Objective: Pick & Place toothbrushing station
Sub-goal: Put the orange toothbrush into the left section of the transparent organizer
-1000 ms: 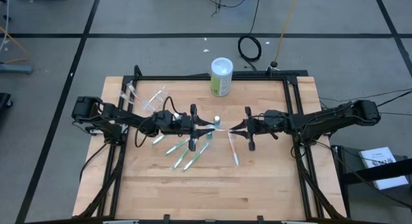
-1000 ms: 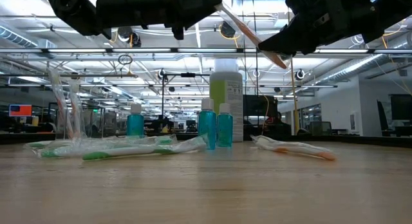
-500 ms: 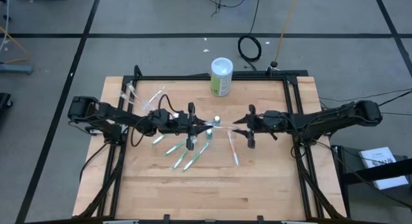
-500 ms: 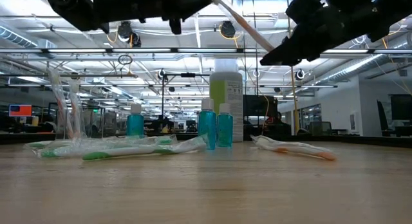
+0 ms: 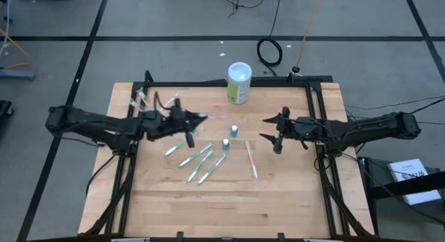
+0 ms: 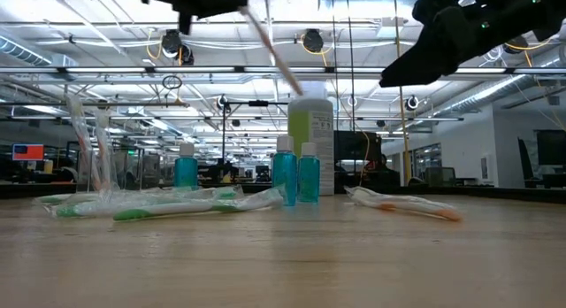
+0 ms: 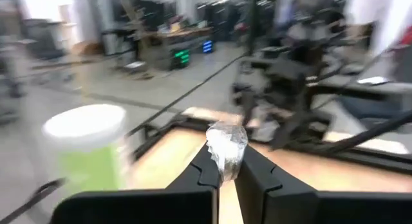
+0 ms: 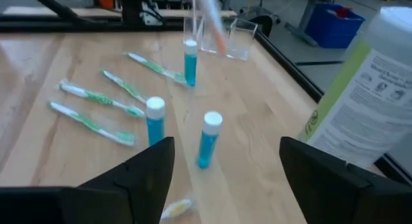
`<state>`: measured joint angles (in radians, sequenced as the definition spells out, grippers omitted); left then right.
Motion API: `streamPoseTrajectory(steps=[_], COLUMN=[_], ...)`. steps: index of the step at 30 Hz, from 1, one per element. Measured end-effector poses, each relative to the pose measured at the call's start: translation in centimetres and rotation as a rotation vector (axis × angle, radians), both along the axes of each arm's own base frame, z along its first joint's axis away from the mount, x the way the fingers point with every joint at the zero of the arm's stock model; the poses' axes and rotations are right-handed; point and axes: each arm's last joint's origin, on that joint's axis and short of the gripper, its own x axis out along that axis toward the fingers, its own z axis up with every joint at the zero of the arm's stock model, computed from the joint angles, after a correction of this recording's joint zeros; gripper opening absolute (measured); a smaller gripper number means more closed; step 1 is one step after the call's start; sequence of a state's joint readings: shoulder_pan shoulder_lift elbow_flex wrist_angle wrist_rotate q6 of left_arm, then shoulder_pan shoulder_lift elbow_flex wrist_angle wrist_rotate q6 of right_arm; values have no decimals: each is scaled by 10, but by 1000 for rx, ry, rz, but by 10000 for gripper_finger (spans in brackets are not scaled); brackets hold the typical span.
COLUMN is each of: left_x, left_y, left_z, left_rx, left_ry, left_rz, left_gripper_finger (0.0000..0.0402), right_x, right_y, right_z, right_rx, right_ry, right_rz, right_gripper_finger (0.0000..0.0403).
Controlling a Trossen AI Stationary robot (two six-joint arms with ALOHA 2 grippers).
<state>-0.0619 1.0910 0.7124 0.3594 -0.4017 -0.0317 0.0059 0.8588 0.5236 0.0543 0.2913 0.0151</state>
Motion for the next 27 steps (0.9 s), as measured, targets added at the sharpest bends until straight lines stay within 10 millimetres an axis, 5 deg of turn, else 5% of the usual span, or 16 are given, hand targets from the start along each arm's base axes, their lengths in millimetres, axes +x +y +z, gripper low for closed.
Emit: streamPoseTrajectory(steps=[8,17,27], left_x=[-57,-111,-146], left_y=[3,9,12], left_z=[15,8,4], left_rx=[-143,-244,-372], left_ry=[-9,7,37], left_rz=[396,632,511], left_gripper_finger=[25,25,26], right_x=[-7,-12,-13], right_y=[-4,-6,-6], right_z=[-3,-2,-4], right_rx=[-60,-83,-84], right_ry=[65,72,97], right_rz=[-140,-190,-189], right_gripper_finger=[268,268,266])
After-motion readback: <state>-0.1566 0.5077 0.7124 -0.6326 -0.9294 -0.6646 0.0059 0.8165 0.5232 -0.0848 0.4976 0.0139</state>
